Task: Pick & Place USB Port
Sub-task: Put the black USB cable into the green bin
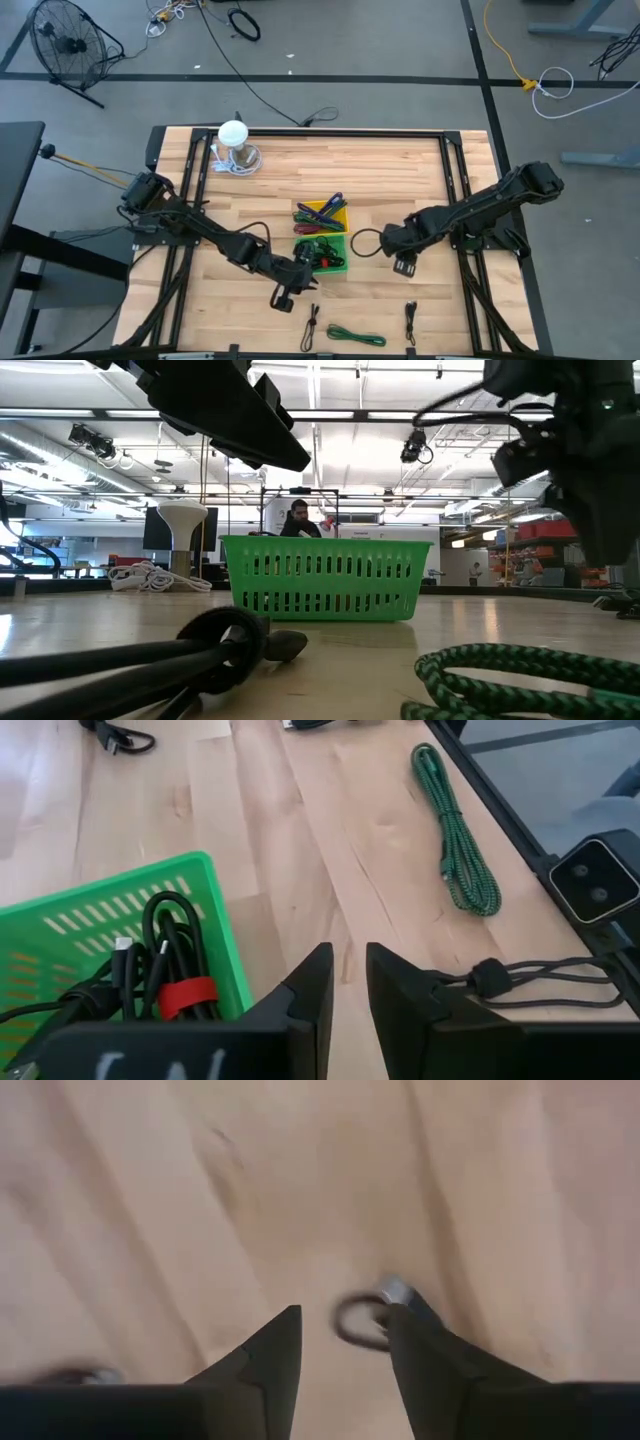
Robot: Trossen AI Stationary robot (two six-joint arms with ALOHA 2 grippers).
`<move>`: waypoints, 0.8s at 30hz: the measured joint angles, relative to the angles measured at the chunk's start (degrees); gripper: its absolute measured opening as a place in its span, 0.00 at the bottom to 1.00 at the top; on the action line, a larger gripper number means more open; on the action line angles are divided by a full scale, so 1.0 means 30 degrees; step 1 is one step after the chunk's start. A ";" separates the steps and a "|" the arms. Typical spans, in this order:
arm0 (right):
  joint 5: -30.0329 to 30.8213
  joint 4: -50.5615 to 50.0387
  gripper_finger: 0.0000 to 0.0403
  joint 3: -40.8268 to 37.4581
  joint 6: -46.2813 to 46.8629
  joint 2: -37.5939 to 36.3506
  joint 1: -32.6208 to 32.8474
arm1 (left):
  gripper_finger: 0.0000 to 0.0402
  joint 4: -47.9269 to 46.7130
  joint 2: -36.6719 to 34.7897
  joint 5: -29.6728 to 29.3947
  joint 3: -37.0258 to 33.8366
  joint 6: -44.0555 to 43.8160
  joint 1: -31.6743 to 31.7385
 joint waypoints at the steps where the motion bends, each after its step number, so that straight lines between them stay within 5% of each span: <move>1: 0.0138 -0.0428 0.37 0.0000 0.0000 0.0000 0.0000 | 0.17 0.0000 0.0000 0.0000 0.0000 0.0006 0.0000; 24: 0.1257 -0.1967 0.37 -0.2155 -0.0650 0.0000 0.0000 | 0.17 -0.0012 0.0007 0.0003 0.0000 0.0441 0.0000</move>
